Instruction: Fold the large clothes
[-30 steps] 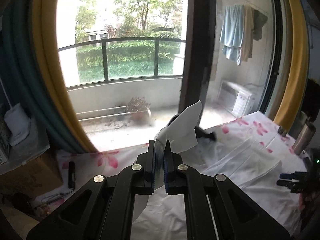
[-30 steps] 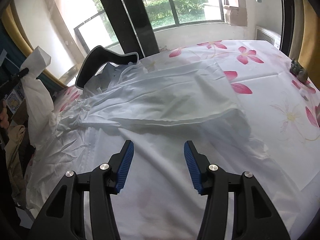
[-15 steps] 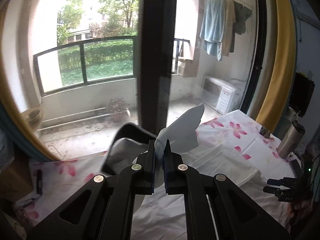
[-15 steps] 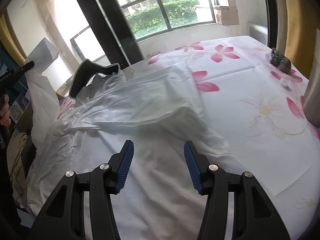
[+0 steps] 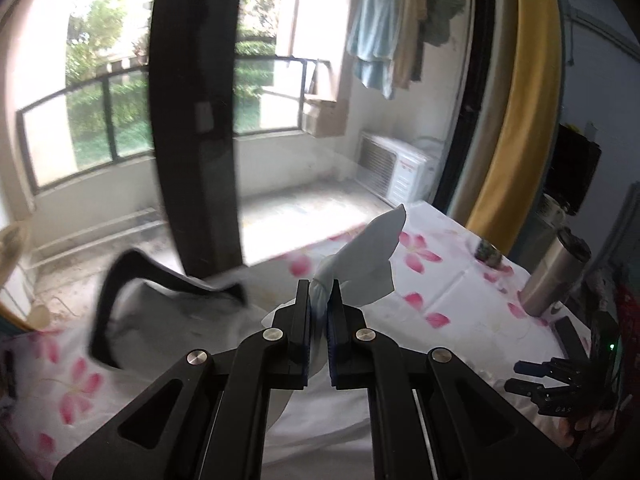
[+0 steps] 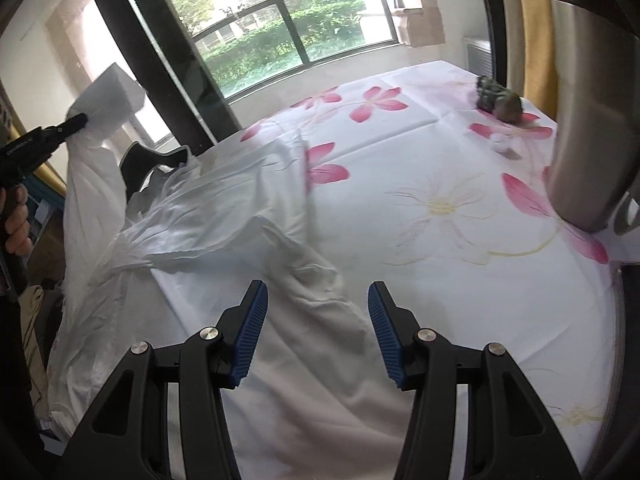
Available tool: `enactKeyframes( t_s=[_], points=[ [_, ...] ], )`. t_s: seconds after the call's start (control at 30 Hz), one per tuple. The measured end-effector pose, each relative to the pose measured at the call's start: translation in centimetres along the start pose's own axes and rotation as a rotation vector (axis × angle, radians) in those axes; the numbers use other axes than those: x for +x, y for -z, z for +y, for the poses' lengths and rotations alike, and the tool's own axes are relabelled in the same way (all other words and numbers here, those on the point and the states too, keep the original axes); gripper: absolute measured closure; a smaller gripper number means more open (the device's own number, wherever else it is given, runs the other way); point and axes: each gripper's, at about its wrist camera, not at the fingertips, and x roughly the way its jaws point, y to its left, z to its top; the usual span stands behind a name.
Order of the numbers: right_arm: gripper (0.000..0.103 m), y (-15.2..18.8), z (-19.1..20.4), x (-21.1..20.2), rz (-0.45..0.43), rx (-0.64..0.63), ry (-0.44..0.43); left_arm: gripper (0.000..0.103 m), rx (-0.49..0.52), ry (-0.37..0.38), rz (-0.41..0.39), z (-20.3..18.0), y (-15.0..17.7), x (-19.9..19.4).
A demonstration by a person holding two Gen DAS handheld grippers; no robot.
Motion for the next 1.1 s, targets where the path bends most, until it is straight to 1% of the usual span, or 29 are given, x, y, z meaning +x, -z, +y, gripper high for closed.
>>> enactKeyframes(
  t_s=[0.07,0.1,0.17,0.2,0.23,0.27,0.33,0.43,0.47,0.57,0.67,0.77,0.87,1.0,1.1],
  points=[
    [0.051,0.2,-0.6,-0.2,0.000,0.007,0.009,0.095,-0.002,0.046,0.036,-1.2,1.0,1.7],
    [0.051,0.3,-0.9,-0.3,0.001,0.012,0.014,0.095,-0.006,0.074,0.076,-1.9,1.8,3.1],
    [0.051,0.6,-1.4,-0.4,0.007,0.019,0.026,0.094,-0.016,0.106,0.141,-2.6,3.1,5.0],
    [0.051,0.7,-1.6,-0.4,0.010,0.022,0.031,0.089,-0.026,0.123,0.184,-3.1,4.2,6.3],
    [0.051,0.8,-1.8,-0.5,0.013,0.023,0.036,0.082,-0.031,0.136,0.210,-3.4,4.9,7.0],
    [0.051,0.9,-1.8,-0.5,0.016,0.023,0.040,0.070,-0.035,0.145,0.235,-3.7,5.7,7.6],
    [0.051,0.9,-1.9,-0.4,0.022,0.022,0.049,0.059,-0.033,0.150,0.276,-4.3,7.1,8.1],
    [0.051,0.9,-1.6,-0.2,0.029,0.017,0.059,0.056,-0.022,0.186,0.288,-4.7,8.7,6.9],
    [0.051,0.8,-1.5,-0.1,0.030,0.014,0.059,0.053,-0.020,0.188,0.284,-4.5,9.1,6.2],
    [0.051,0.4,-0.6,0.6,0.038,-0.008,0.061,0.051,-0.024,0.161,0.258,-2.2,10.4,3.0],
    [0.051,-0.5,0.8,1.5,0.046,-0.049,0.061,0.050,-0.064,0.081,0.231,1.7,11.6,-0.2],
    [0.051,-1.9,2.3,2.7,0.051,-0.101,0.067,0.050,-0.127,-0.009,0.222,6.6,13.8,-3.4],
    [0.051,-3.6,4.0,3.7,0.047,-0.152,0.063,0.050,-0.163,-0.049,0.236,9.8,16.4,-5.4],
    [0.051,-6.3,6.5,5.8,0.054,-0.226,0.019,0.050,-0.236,-0.084,0.272,12.9,19.8,-5.9],
    [0.051,-7.9,7.9,8.5,0.103,-0.257,0.017,0.050,-0.278,-0.093,0.277,14.1,21.5,-6.0]
  ],
)
